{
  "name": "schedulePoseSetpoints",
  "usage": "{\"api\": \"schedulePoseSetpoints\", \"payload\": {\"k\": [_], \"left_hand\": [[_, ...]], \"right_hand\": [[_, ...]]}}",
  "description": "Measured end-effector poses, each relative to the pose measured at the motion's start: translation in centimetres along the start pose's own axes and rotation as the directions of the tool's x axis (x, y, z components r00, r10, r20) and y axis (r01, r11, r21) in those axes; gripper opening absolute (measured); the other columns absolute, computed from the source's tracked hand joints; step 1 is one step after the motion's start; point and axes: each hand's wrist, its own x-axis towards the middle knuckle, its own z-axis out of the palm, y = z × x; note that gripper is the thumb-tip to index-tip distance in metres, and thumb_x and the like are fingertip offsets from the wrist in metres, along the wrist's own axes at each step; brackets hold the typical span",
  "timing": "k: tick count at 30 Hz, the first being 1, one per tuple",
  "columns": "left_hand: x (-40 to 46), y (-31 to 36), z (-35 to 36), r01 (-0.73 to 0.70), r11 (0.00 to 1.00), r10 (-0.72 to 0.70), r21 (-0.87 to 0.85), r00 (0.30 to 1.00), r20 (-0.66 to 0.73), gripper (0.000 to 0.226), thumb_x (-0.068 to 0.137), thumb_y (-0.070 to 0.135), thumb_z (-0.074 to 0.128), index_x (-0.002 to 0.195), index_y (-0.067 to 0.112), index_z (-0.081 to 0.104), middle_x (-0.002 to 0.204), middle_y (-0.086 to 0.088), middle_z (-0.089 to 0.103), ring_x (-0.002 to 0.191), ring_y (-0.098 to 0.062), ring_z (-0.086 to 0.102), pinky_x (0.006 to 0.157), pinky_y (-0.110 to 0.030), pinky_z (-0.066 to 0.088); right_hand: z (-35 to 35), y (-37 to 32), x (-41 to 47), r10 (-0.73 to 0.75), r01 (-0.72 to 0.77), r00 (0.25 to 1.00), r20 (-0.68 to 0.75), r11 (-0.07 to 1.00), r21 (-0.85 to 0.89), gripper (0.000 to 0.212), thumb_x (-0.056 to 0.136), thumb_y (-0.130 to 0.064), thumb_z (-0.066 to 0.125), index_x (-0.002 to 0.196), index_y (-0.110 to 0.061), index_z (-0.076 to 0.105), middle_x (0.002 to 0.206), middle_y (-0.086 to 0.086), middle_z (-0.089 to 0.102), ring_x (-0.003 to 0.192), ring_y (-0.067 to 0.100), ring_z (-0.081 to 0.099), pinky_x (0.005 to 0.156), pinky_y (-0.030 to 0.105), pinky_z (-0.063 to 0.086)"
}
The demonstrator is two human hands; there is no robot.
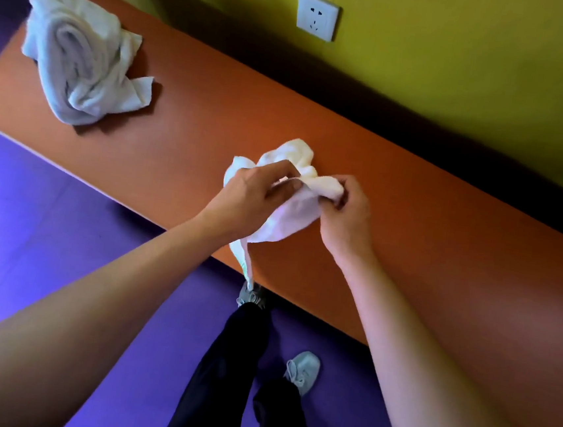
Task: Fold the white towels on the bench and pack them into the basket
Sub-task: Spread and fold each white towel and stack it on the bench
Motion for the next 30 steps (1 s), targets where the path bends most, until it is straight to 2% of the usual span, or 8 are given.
{"api": "schedulePoseSetpoints", "payload": {"k": [2,5,9,14,18,23,26,30], "left_hand": [[-1.7,1.7,-0.1,0.001,1.0,-0.003,0.022,0.997,0.072,0.014,0.093,0.032,0.069,0.103,0.022,0.066,0.065,0.004,0.06,0.059,-0.013,0.054,0.054,-0.022,0.036],[-4.0,4.3,-0.6,-0.044,0.987,0.023,0.157,0.991,0.13,0.024,0.079,0.025,0.073,0.102,0.024,0.065,0.073,0.013,0.061,0.066,-0.015,0.059,0.061,-0.031,0.044],[-5.9,6.4,-1.7,-0.049,0.94,0.054,0.338,0.999,-0.007,0.019,0.08,0.031,0.071,0.097,0.027,0.064,0.08,0.005,0.069,0.076,-0.032,0.066,0.064,-0.038,0.051],[-7.7,9.0,-3.0,-0.029,0.89,0.091,0.456,0.989,-0.115,0.022,0.082,0.017,0.07,0.102,0.023,0.063,0.088,-0.009,0.07,0.08,-0.04,0.062,0.064,-0.042,0.049],[-10.0,10.2,-3.1,-0.011,0.895,0.067,0.445,0.991,-0.111,0.027,0.079,0.007,0.064,0.1,0.024,0.06,0.088,-0.007,0.067,0.081,-0.038,0.06,0.067,-0.047,0.051],[-13.8,10.5,-2.4,0.057,0.873,-0.01,0.484,0.995,-0.099,0.035,0.076,-0.001,0.058,0.098,0.026,0.057,0.093,-0.006,0.07,0.082,-0.038,0.06,0.072,-0.044,0.05],[-16.4,10.7,-2.1,0.115,0.83,-0.048,0.545,0.99,-0.136,0.034,0.077,-0.007,0.058,0.098,0.02,0.061,0.085,-0.007,0.069,0.081,-0.036,0.061,0.076,-0.041,0.041],[-19.9,11.5,-2.4,0.202,0.858,-0.157,0.472,0.979,-0.133,0.038,0.075,-0.004,0.05,0.1,0.025,0.057,0.083,0.002,0.06,0.082,-0.034,0.055,0.066,-0.04,0.044]], "right_hand": [[-1.9,0.0,-1.4,-0.011,0.01,0.993,-0.12,1.0,-0.01,0.019,0.095,-0.004,0.054,0.101,-0.022,0.058,0.09,-0.019,0.058,0.083,-0.004,0.057,0.073,0.023,0.053],[-5.7,0.1,-3.9,-0.078,0.074,0.974,-0.214,0.997,-0.025,0.014,0.101,-0.006,0.049,0.107,-0.015,0.058,0.095,-0.011,0.059,0.083,-0.003,0.056,0.071,0.012,0.046],[-12.1,-0.1,-7.0,-0.199,0.171,0.951,-0.238,0.976,-0.132,0.012,0.099,-0.014,0.055,0.109,-0.012,0.061,0.095,-0.009,0.062,0.076,-0.001,0.052,0.067,0.006,0.038],[-20.9,-0.4,-9.9,-0.3,0.278,0.954,0.02,0.855,-0.439,0.019,0.091,-0.038,0.073,0.089,-0.021,0.064,0.08,-0.007,0.066,0.069,0.013,0.058,0.057,0.023,0.04],[-26.3,0.7,-12.0,-0.213,0.295,0.955,0.205,0.737,-0.609,0.018,0.096,-0.038,0.067,0.097,-0.019,0.066,0.086,-0.003,0.065,0.076,0.021,0.06,0.06,0.032,0.039],[-30.3,3.9,-16.0,-0.114,0.159,0.987,0.112,0.657,-0.737,0.019,0.101,-0.028,0.06,0.105,-0.012,0.07,0.077,0.0,0.062,0.061,0.016,0.052,0.06,0.026,0.031],[-31.5,6.5,-18.3,-0.098,0.084,0.994,0.038,0.531,-0.843,0.02,0.101,-0.03,0.058,0.108,-0.018,0.073,0.084,0.004,0.071,0.076,0.029,0.057,0.076,0.038,0.036],[-32.2,9.7,-22.3,-0.028,-0.055,0.996,-0.09,0.599,-0.799,0.016,0.097,-0.017,0.06,0.109,-0.016,0.07,0.103,0.01,0.068,0.094,0.036,0.057,0.078,0.04,0.041]]}}
